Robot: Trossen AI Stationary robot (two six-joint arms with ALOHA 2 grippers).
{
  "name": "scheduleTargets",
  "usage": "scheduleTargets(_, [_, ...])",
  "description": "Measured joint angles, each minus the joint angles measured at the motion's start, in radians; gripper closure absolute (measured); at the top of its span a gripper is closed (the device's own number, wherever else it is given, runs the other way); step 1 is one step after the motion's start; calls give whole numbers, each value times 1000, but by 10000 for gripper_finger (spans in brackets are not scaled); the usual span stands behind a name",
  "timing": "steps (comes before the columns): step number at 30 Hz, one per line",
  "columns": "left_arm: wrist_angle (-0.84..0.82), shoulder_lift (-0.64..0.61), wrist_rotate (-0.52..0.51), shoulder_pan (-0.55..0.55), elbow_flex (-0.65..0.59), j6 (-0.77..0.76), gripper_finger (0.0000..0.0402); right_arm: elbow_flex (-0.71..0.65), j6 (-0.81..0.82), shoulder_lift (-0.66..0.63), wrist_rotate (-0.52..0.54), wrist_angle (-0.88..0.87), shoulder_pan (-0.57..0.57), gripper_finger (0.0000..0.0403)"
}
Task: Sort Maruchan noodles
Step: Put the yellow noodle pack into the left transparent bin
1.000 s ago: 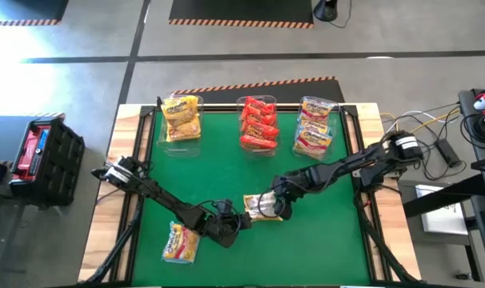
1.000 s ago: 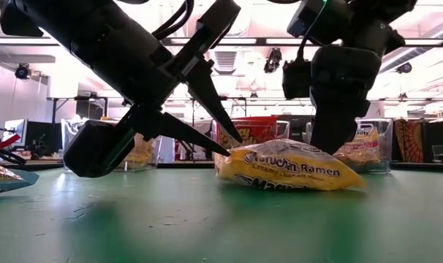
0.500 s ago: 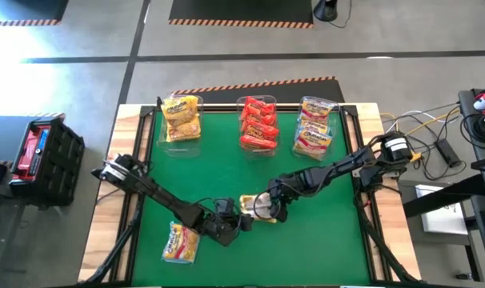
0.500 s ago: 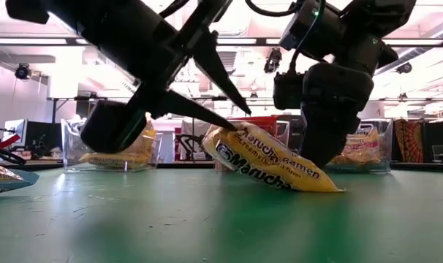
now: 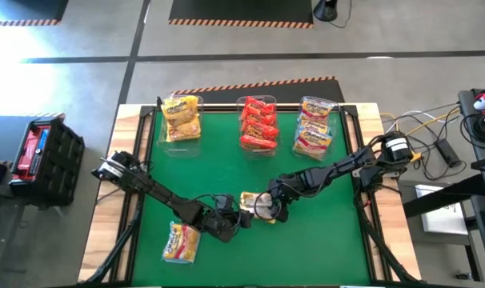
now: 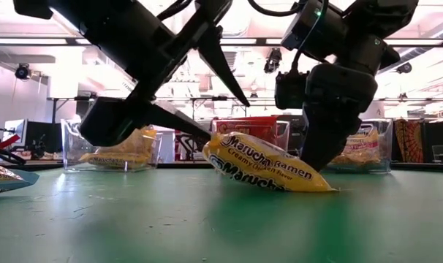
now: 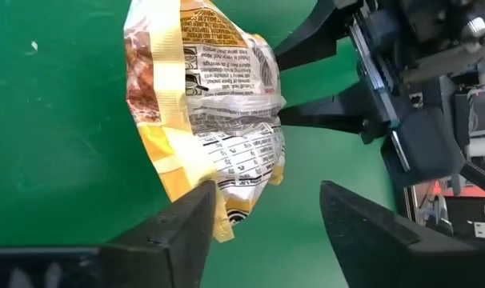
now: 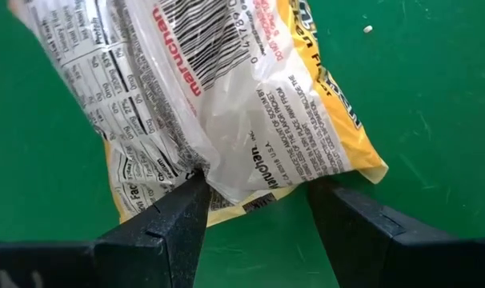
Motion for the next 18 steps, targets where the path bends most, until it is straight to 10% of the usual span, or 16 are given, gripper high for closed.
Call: scheduleTargets(18, [-158,-36,13,12,0,-32,159,-35,-5,2,16,25,0,195])
